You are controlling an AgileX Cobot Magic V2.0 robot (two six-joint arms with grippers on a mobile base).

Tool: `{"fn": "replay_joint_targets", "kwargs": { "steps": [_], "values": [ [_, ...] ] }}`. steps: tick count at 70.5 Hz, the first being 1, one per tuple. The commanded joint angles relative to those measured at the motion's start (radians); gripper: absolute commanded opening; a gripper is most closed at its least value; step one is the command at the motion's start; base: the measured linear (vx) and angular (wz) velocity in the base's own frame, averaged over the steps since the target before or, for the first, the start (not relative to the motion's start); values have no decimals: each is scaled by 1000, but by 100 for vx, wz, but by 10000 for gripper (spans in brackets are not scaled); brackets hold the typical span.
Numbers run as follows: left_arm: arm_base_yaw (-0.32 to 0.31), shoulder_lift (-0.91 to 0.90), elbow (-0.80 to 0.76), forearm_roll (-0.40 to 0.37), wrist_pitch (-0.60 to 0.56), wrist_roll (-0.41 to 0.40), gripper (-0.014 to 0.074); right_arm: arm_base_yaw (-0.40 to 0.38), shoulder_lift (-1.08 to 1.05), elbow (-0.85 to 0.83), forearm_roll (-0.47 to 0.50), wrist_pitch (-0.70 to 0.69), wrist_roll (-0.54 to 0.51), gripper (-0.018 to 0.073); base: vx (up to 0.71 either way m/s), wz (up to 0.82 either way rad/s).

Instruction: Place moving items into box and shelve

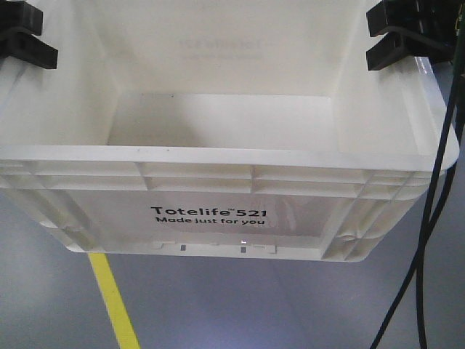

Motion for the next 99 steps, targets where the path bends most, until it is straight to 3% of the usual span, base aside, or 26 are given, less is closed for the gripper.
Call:
{"fn": "replay_joint_targets", "kwargs": {
  "steps": [1, 99],
  "values": [
    [-10, -40, -49, -157, -115, 5, -17, 6, -37, -38, 89, -120, -39, -12, 33, -59],
    [-10, -40, -49, -149, -115, 5, -17, 6, -37, -38, 89, -120, -39, -12, 25, -63]
  ]
}}
